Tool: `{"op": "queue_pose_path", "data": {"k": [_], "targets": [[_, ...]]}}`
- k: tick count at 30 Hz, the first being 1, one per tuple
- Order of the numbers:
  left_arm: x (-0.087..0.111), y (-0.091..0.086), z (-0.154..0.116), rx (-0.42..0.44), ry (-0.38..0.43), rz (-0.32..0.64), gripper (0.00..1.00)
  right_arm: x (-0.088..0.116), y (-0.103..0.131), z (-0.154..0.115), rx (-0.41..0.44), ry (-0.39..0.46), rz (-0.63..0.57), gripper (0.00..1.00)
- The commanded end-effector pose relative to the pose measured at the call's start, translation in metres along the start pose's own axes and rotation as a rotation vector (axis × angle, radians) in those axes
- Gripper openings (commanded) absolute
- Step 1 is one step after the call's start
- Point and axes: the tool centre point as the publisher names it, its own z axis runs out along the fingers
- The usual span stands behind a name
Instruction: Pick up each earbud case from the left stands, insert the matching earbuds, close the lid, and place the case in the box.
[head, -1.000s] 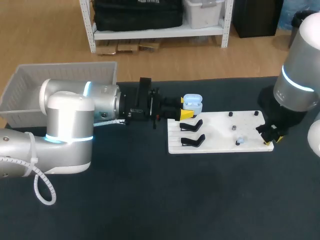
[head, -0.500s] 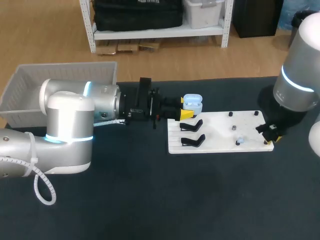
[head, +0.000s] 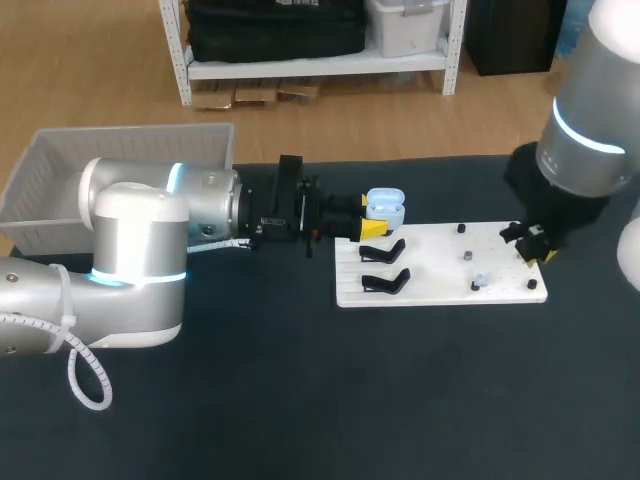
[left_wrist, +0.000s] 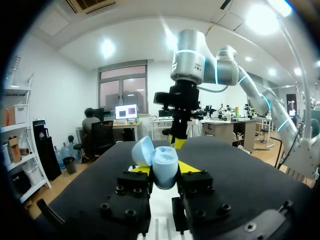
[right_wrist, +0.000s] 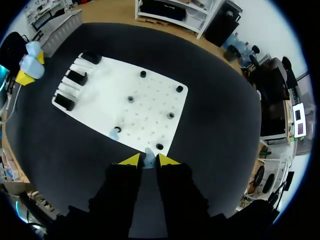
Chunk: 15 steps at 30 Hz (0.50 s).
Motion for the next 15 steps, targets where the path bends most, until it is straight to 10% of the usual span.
{"op": "queue_pose_path", "data": {"k": [1, 15], "targets": [[0.001, 0.0, 0.0, -0.001, -0.005, 0.003, 0.0, -0.003, 0.02, -0.04, 0.017, 0.037, 0.029, 0.0], [0.001, 0.0, 0.0, -0.001, -0.005, 0.003, 0.0, -0.023, 0.084, -0.091, 0.031, 0.1, 0.125, 0.0]]}}
